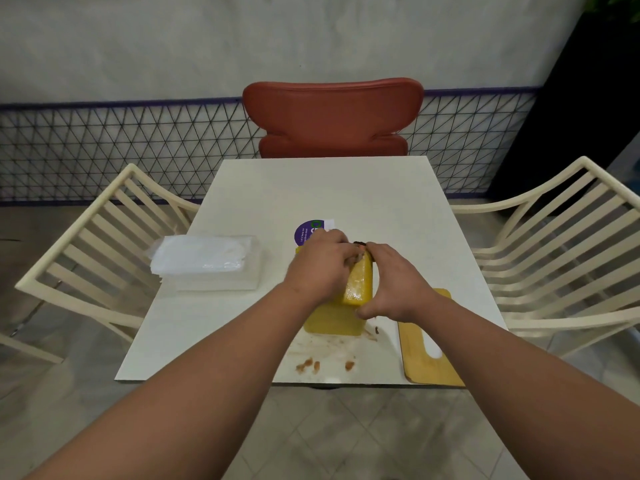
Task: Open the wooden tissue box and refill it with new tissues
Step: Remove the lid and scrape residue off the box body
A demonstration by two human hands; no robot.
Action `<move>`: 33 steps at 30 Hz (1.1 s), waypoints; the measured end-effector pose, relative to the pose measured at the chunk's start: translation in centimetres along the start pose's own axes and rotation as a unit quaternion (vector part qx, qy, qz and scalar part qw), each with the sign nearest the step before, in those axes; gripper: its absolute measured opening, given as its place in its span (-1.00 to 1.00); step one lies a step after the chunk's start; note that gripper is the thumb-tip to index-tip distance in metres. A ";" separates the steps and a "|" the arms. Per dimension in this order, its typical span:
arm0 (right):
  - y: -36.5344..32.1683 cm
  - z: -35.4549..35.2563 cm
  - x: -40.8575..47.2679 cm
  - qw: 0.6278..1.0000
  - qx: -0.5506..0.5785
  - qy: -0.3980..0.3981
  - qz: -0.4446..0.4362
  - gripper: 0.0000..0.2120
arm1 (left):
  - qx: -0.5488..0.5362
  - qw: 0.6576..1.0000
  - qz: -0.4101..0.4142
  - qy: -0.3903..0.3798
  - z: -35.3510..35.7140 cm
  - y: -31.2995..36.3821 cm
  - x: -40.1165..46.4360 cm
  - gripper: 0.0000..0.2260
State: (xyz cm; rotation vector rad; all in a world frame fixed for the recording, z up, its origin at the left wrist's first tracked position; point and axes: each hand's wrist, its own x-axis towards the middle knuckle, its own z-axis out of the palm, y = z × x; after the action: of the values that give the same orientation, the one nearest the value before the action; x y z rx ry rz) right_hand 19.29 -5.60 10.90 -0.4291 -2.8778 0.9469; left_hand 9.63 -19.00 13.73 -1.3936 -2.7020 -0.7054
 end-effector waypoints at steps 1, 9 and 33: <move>0.0 0.0 0.0 1.000 0.003 0.002 -0.003 0.04 | 0.000 1.000 0.012 -0.010 0.3 0.8 0.1 -0.75; -0.2 -0.1 0.2 1.000 -0.012 -0.008 0.007 0.07 | 0.000 1.000 -0.010 -0.021 -0.8 -2.5 0.5 -0.77; 0.3 -0.1 0.4 1.000 -0.012 -0.018 0.005 0.08 | -0.030 0.989 0.131 -0.055 -0.5 -2.5 -3.1 -0.75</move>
State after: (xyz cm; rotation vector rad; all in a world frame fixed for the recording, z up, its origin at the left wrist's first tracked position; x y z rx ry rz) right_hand 18.95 -5.20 10.75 -0.4341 -2.9245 0.9305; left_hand 9.43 -22.82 12.49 -1.8082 -2.5225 -0.7114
